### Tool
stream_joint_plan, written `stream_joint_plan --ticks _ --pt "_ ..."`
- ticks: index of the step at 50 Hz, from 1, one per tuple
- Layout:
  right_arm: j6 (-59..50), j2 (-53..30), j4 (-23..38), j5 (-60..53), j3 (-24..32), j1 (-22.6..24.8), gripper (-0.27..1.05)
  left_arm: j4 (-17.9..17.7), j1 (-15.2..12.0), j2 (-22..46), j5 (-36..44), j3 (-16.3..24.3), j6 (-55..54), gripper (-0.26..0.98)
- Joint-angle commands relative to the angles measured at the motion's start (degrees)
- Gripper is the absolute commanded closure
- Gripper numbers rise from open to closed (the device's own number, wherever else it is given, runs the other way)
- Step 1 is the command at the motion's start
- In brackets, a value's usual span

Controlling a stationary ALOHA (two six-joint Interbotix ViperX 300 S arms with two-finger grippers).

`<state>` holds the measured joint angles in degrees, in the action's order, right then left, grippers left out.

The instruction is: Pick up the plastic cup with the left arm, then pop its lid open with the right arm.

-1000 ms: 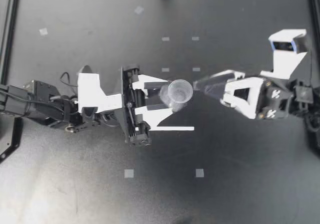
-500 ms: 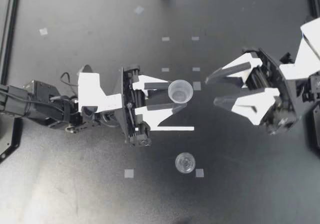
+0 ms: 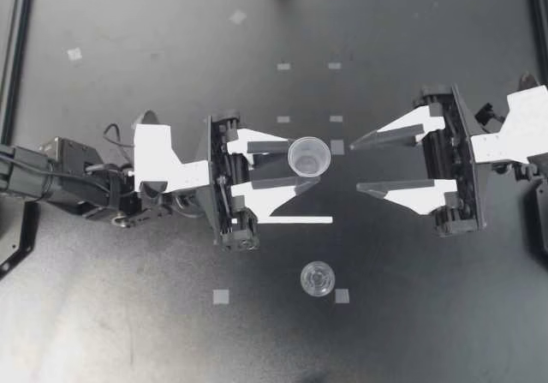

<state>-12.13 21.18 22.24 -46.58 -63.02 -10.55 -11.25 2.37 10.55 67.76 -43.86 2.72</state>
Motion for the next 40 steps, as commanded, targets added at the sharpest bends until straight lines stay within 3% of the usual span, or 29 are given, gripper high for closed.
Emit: stream_joint_plan --ticks 1,40 --pt "-0.1 0.4 -0.2 -0.3 0.6 -0.1 0.17 0.2 0.1 -0.7 0.2 0.8 -0.1 0.59" --pt "-0.4 -0.4 -0.3 -0.3 0.4 -0.1 0.17 0.2 0.1 -0.7 0.2 0.7 -0.3 0.59"
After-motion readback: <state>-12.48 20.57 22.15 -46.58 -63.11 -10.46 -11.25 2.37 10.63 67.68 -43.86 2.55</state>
